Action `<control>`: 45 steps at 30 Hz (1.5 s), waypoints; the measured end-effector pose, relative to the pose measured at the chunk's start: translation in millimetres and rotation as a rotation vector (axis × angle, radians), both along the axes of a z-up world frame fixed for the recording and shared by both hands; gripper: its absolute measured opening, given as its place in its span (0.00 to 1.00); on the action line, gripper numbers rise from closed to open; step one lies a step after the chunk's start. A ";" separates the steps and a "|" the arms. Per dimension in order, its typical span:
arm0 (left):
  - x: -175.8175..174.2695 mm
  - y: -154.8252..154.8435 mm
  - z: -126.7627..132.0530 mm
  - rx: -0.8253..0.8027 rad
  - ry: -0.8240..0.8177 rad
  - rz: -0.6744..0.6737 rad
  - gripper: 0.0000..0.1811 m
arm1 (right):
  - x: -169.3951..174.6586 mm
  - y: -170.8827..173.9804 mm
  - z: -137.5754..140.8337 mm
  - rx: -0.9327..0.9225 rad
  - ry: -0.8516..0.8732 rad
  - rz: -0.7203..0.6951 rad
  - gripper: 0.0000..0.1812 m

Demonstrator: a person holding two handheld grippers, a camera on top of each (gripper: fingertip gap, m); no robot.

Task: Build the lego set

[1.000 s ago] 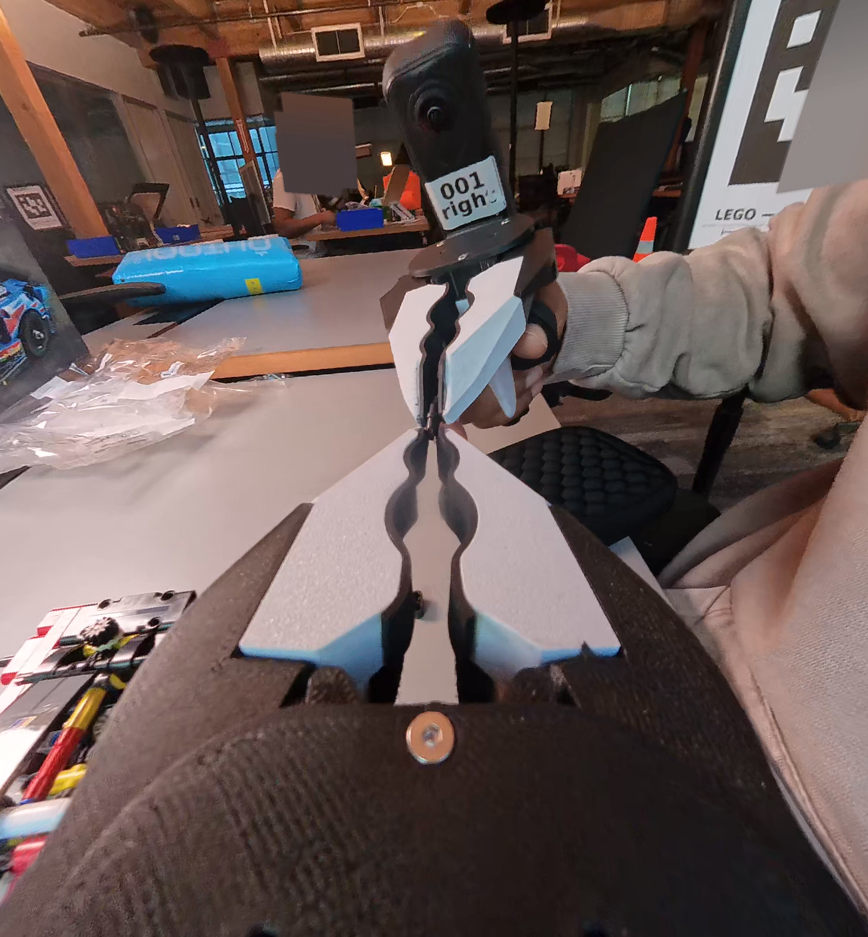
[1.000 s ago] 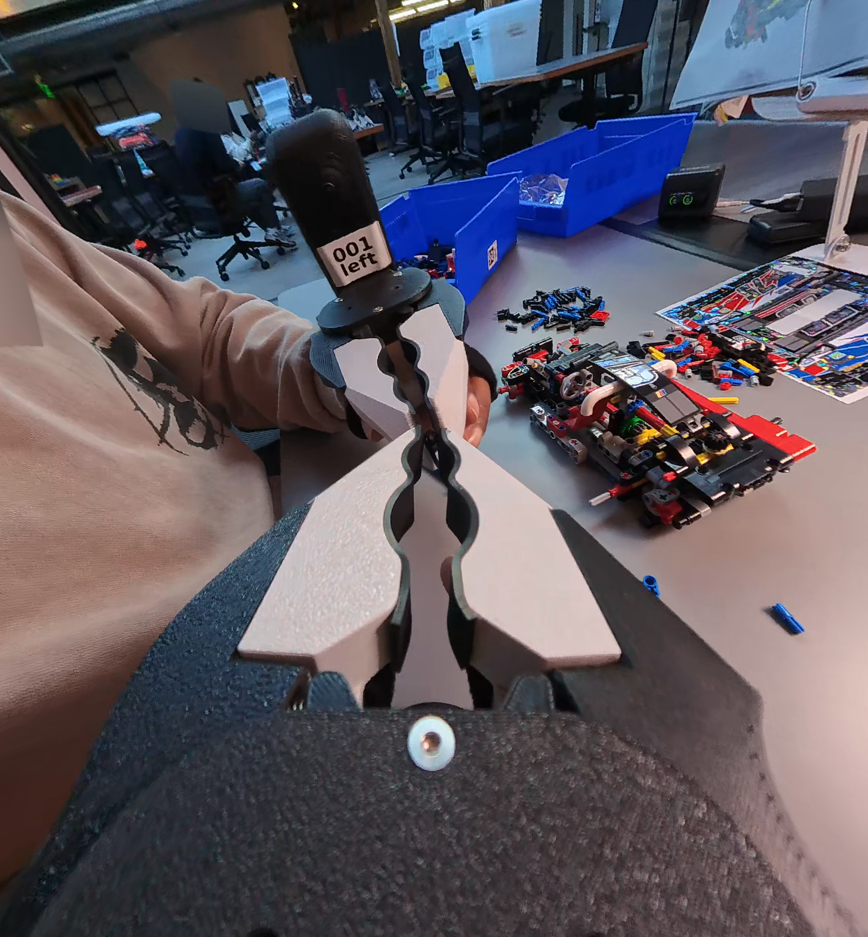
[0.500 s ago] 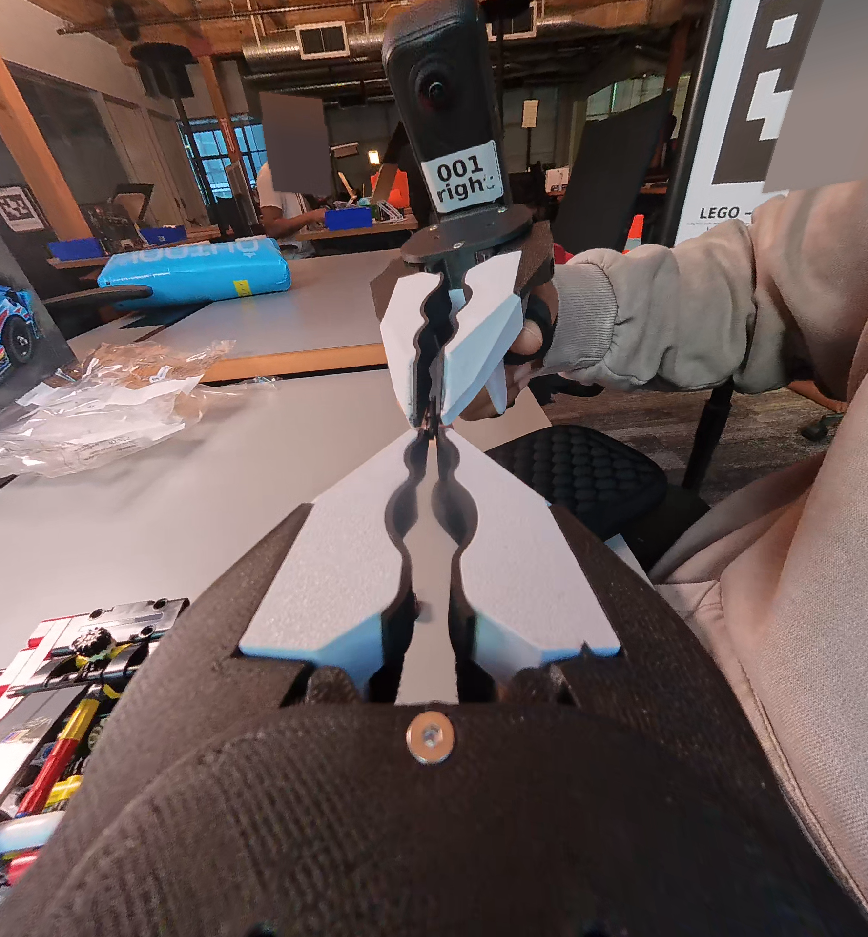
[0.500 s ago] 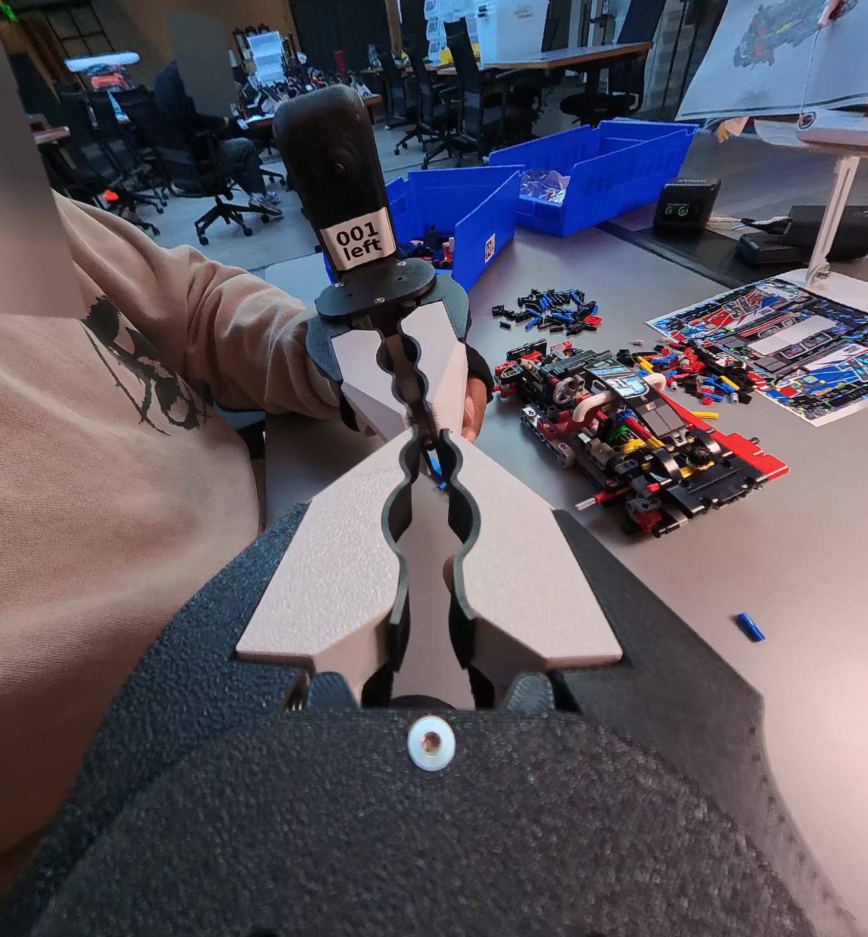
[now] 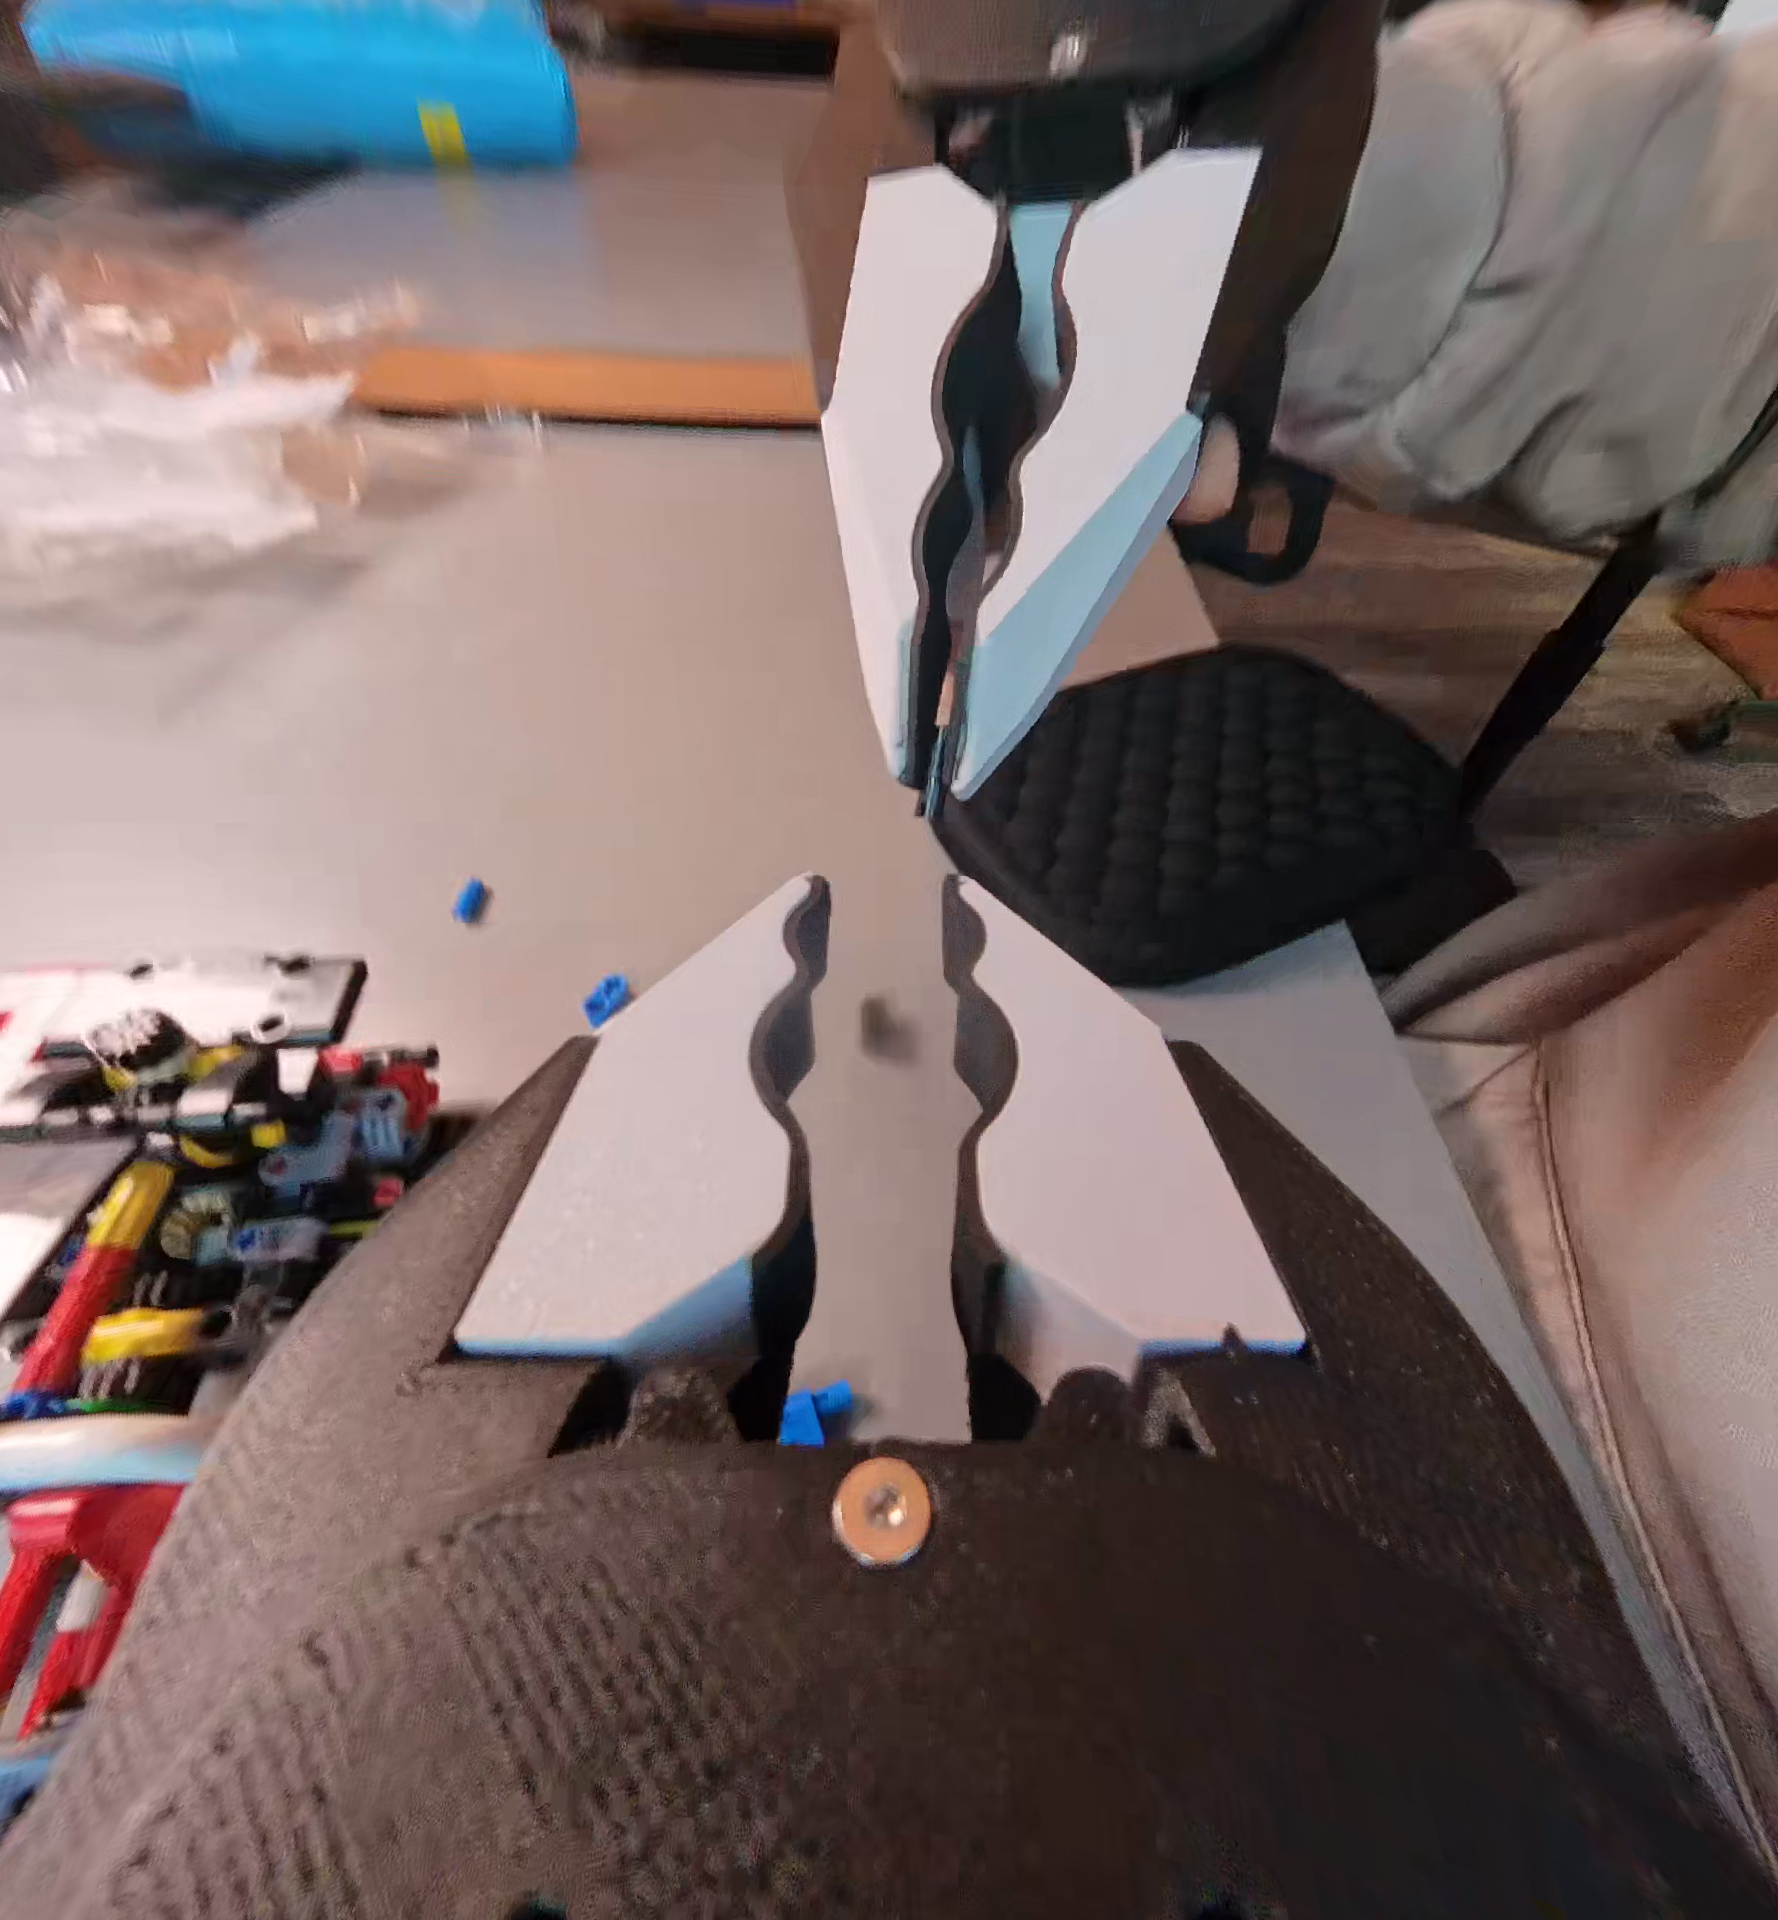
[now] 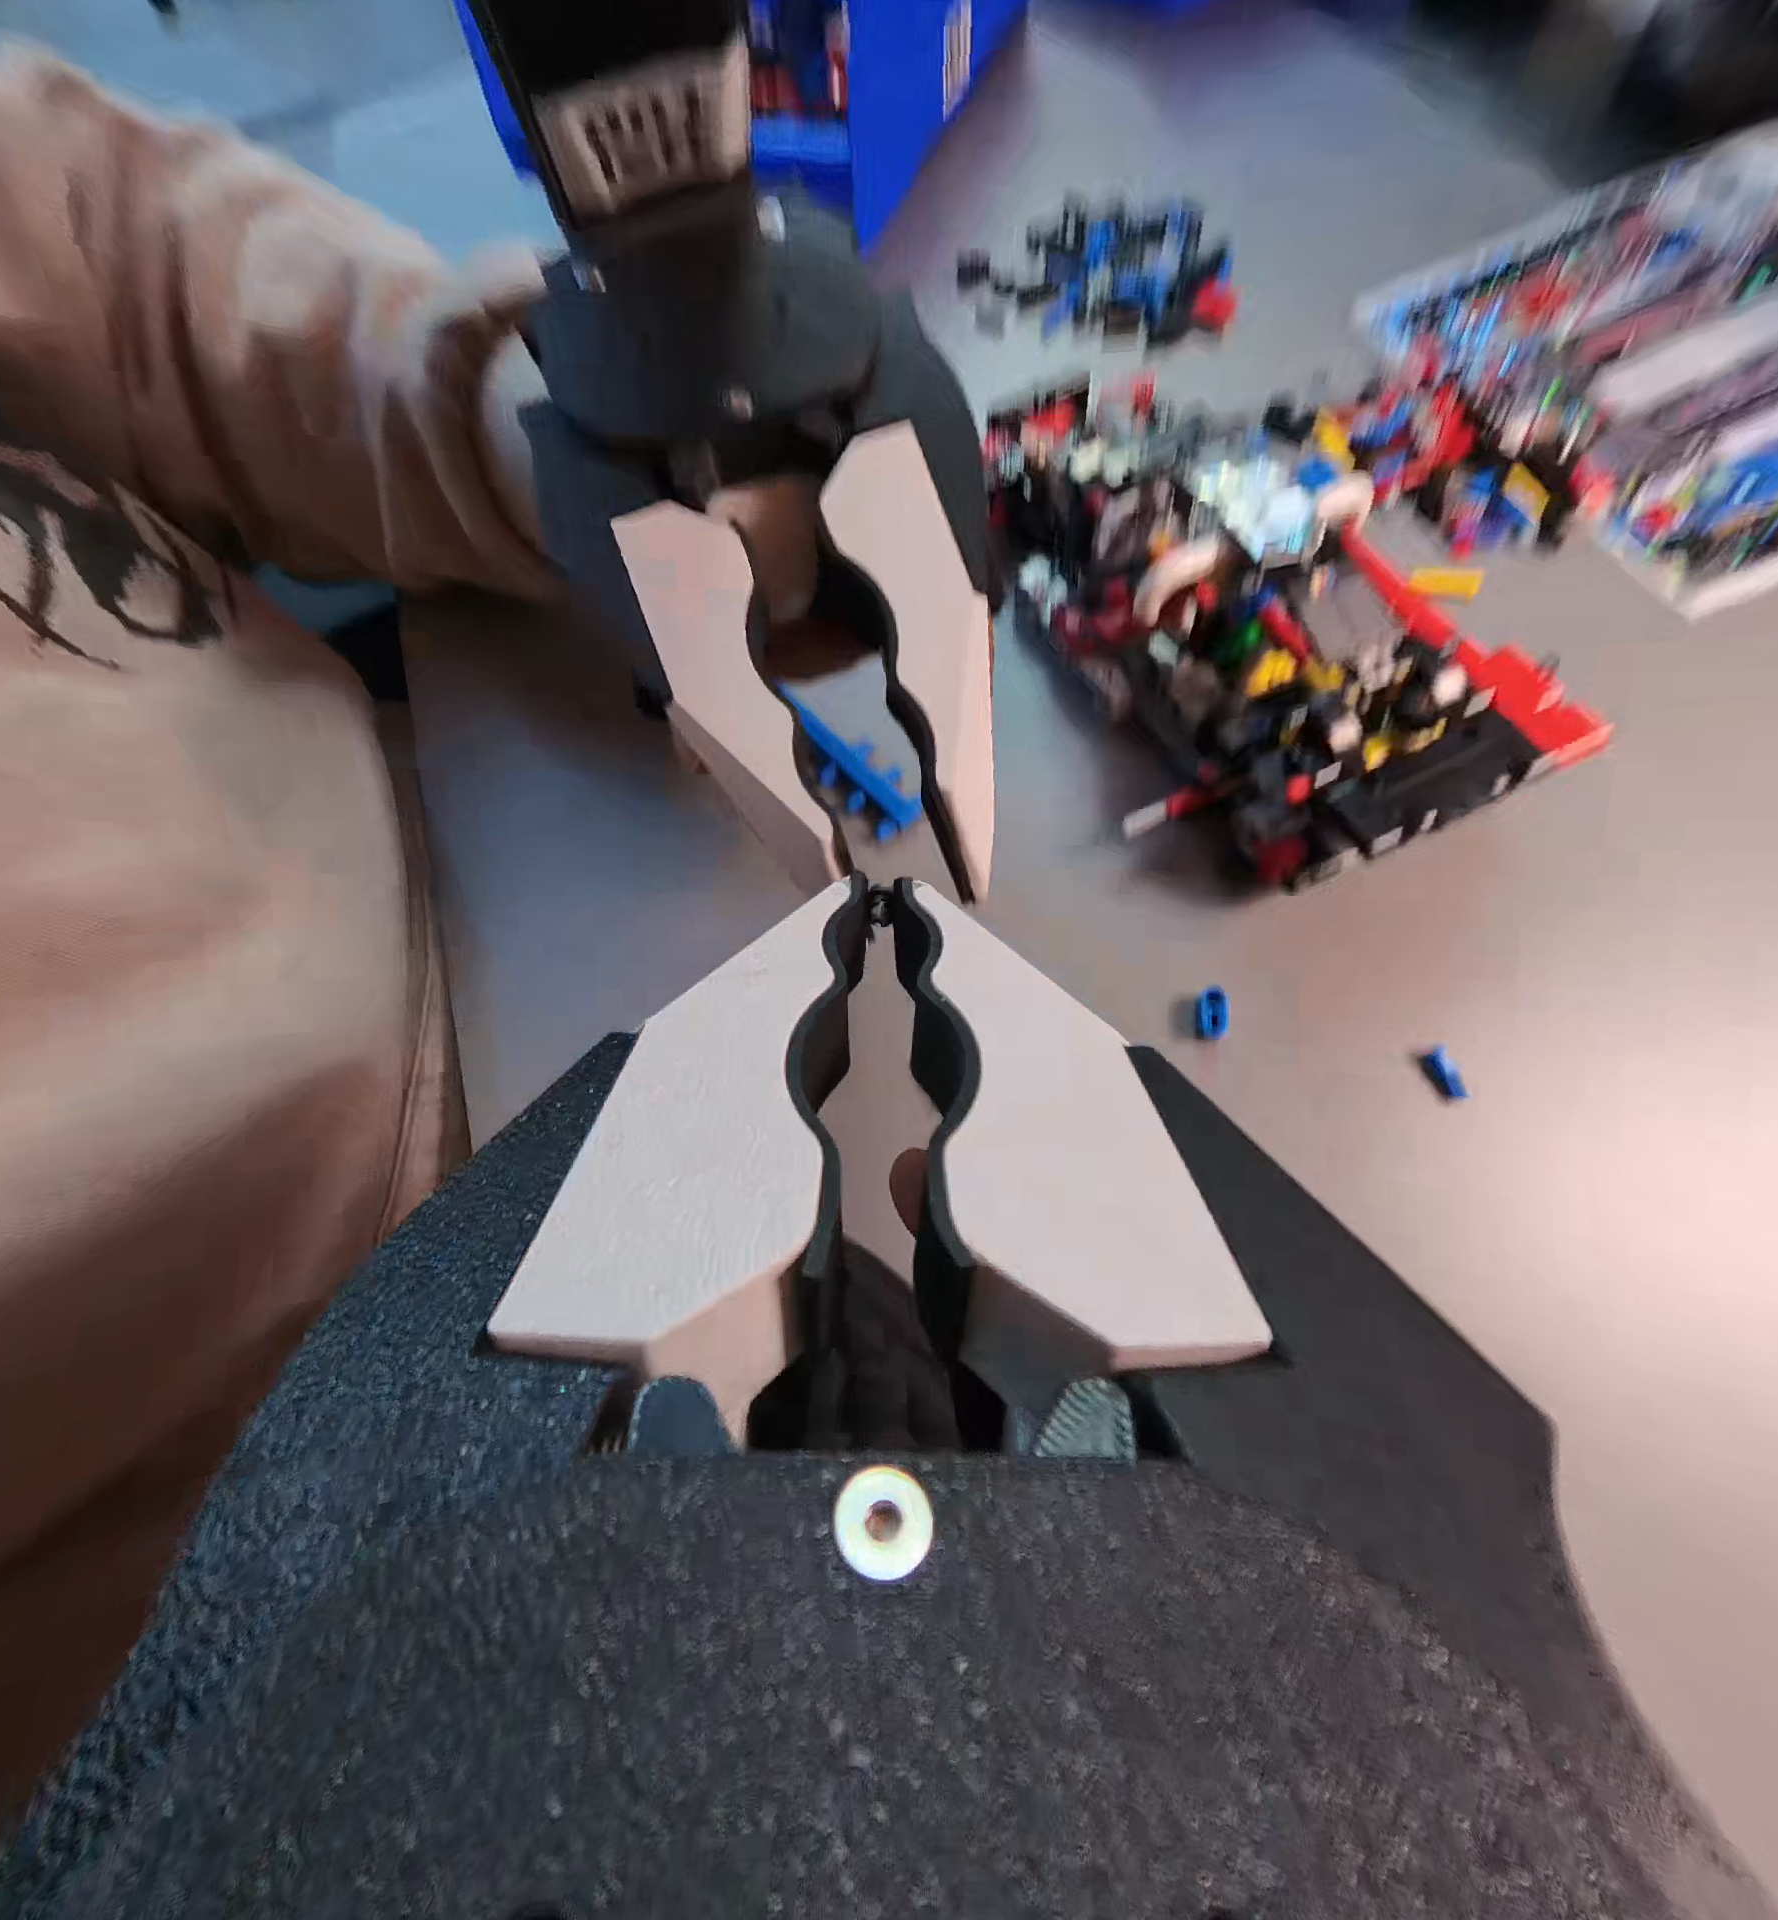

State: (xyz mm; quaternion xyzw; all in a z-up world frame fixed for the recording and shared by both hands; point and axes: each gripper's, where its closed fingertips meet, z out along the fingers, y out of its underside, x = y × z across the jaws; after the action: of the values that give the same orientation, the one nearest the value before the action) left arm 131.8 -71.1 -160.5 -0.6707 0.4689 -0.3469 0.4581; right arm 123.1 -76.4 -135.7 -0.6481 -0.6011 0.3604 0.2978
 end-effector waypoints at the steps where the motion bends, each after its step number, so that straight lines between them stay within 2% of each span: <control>1: -2.4 0.1 -12.4 -0.052 0.049 0.007 0.12 | 2.9 6.6 -15.1 -0.014 -0.088 -0.022 0.01; 3: -6.5 -4.2 -32.0 -0.110 0.134 0.012 0.16 | 8.7 12.6 -46.2 -0.037 -0.253 -0.035 0.01; 6: -12.1 -11.7 -43.6 -0.086 0.199 0.029 0.16 | 8.5 12.7 -73.4 -0.060 -0.394 -0.026 0.01; 12: -24.3 -18.1 -52.3 -0.075 0.230 0.066 0.15 | 12.2 11.6 -93.5 -0.064 -0.582 0.000 0.01; 20: -29.2 -13.6 -56.1 -0.076 0.242 0.077 0.15 | 10.3 11.5 -96.0 -0.073 -0.616 -0.003 0.01; 28: -28.6 -14.4 -58.1 -0.068 0.254 0.075 0.15 | 9.1 13.5 -97.4 -0.118 -0.580 -0.044 0.01; 35: -28.9 -13.9 -58.8 -0.073 0.253 0.077 0.14 | 9.4 13.4 -97.8 0.020 -0.542 -0.025 0.01; 41: -28.3 -15.0 -61.6 -0.075 0.265 0.075 0.14 | 13.8 13.0 -103.3 0.130 -0.605 0.033 0.02; 45: -27.9 -15.9 -60.0 -0.069 0.263 0.072 0.13 | 12.9 13.8 -103.0 0.128 -0.587 0.022 0.02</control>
State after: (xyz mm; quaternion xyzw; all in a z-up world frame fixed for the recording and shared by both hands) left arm 103.9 -87.0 -220.6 -0.7423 0.4882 -0.2553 0.3814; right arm 136.1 -62.7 -238.8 -0.6981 -0.6899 0.1221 0.1476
